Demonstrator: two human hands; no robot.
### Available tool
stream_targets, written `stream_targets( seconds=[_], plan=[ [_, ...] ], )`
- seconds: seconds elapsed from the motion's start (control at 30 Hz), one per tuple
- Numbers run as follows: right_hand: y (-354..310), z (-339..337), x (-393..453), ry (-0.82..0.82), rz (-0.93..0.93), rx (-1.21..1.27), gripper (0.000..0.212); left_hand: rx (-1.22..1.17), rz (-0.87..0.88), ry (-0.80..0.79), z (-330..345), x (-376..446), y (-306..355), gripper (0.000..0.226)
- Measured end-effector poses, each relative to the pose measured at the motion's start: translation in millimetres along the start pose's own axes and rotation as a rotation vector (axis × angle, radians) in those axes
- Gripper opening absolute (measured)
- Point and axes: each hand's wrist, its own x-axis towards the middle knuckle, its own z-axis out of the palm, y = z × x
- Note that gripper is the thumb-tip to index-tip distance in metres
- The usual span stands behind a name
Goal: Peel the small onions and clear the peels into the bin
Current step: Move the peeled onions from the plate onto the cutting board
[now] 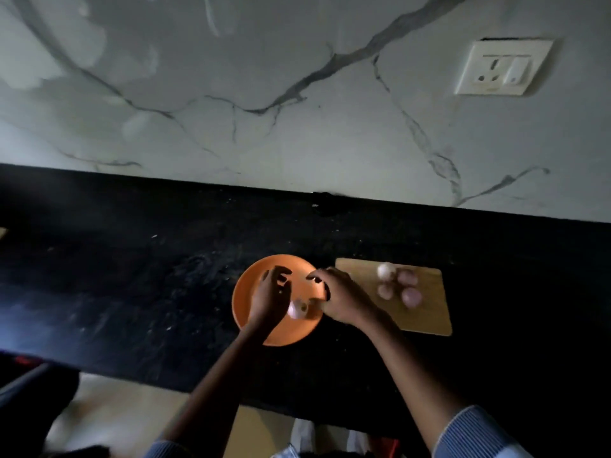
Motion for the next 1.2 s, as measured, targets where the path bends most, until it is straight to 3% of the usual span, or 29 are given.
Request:
stream_targets(
  seconds=[0.17,0.47,0.7,0.9,1.03,1.2],
  plan=[
    [-18,42,6,-0.162,-0.019,-0.137,0.068,0.113,-0.144,-0.049,-23,-19,-53,0.028],
    [-16,57,11,-0.083,0.029,-0.088,0.041,0.070,-0.068,-0.087,-12,-25,-41,0.031],
    [1,27,-5,0.217,0.117,0.153,0.032,0.037,-0.002,-0.063,6,-15,-26,0.025],
    [62,-14,-61,0.492,0.224,0.086,0.027,0.038,0.207,-0.089,43,-13,28,0.017],
    [91,-23,-93,0.511,0.174,0.092,0.023,0.000,0.230,-0.260,88,-16,60,0.023],
    [108,-12,-106,0.415,0.235,-0.097,0.048,-0.014,0.280,-0.348,112,-16,76,0.023]
  ],
)
